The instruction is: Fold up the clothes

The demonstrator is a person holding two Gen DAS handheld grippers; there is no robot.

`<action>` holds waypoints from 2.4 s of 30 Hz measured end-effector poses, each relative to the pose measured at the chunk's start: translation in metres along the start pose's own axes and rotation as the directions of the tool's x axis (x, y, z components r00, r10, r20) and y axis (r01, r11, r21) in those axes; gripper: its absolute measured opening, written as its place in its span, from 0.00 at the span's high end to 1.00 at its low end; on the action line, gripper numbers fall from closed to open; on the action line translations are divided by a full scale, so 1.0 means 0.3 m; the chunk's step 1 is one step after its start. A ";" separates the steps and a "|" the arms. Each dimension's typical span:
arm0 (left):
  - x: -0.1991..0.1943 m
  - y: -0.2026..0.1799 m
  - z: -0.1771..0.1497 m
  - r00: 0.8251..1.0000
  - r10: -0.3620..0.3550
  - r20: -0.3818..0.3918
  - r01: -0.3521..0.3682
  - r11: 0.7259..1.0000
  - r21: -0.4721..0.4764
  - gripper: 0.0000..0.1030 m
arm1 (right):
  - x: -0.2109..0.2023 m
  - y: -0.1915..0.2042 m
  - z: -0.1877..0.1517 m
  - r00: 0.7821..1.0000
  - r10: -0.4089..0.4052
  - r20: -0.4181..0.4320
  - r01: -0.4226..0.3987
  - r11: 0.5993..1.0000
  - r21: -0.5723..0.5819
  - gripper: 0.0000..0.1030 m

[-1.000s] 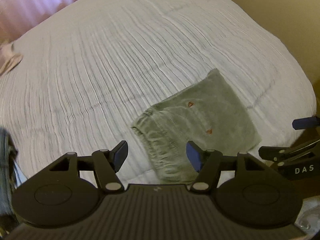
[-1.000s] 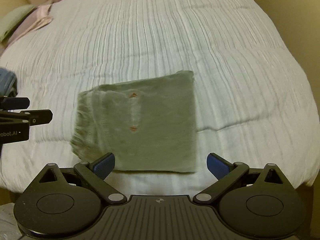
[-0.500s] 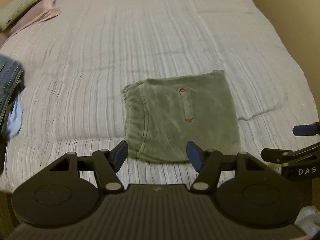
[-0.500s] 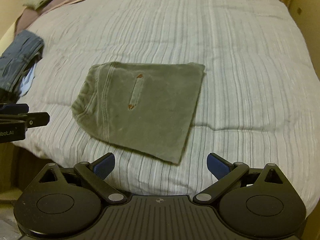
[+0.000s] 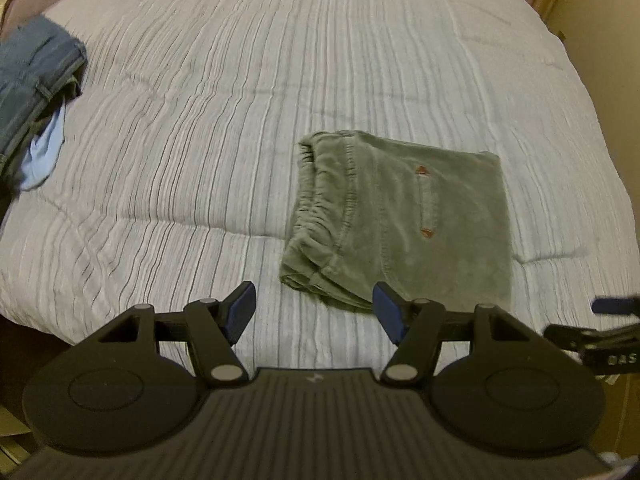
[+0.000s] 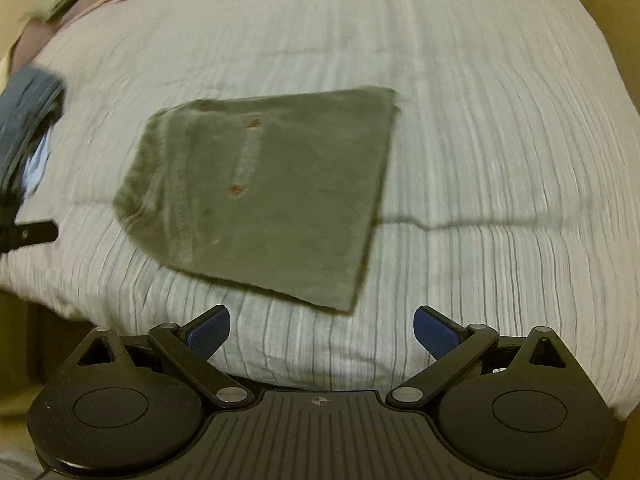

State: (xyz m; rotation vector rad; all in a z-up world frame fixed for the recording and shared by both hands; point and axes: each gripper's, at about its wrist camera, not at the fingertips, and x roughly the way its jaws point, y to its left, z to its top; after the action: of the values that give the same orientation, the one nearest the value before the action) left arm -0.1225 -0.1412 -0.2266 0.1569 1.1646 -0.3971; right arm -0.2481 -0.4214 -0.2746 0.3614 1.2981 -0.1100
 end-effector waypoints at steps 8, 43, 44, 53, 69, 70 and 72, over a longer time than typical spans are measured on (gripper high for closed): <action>0.107 0.049 0.104 0.993 -0.118 -0.021 0.118 0.993 0.002 0.38 | 0.025 -0.119 0.083 0.998 0.023 0.053 -0.034 0.977 0.210 0.03; 0.834 0.304 0.133 0.719 -0.693 -0.046 0.649 0.694 -0.313 0.13 | 0.609 -0.412 0.186 0.802 0.560 0.206 -0.591 0.700 0.400 0.47; 0.836 0.302 0.133 0.720 -0.692 -0.044 0.648 0.694 -0.312 0.14 | 0.614 -0.415 0.187 0.798 0.565 0.208 -0.596 0.692 0.408 0.54; 0.712 0.226 0.147 0.800 -0.600 -0.021 0.573 0.773 -0.272 0.43 | 0.511 -0.437 0.240 0.774 0.596 0.215 -0.626 0.665 0.408 0.77; 0.913 -0.683 0.722 0.672 -0.736 -0.082 0.735 0.677 -0.048 0.45 | 0.214 -1.205 0.609 0.801 0.238 0.550 -0.542 0.679 0.495 0.77; 0.945 -0.772 0.770 0.662 -0.743 -0.093 0.744 0.667 -0.031 0.45 | 0.201 -1.261 0.642 0.796 0.212 0.568 -0.537 0.680 0.499 0.77; 0.998 -0.942 0.862 0.641 -0.760 -0.105 0.765 0.644 0.004 0.45 | 0.184 -1.358 0.699 0.784 0.177 0.595 -0.538 0.672 0.509 0.77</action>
State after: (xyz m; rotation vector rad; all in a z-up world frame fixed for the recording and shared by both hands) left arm 0.0924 -0.5514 -0.3755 -0.3090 1.2791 -1.1918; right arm -0.1542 -0.8649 -0.3620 1.1384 0.5892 -0.2989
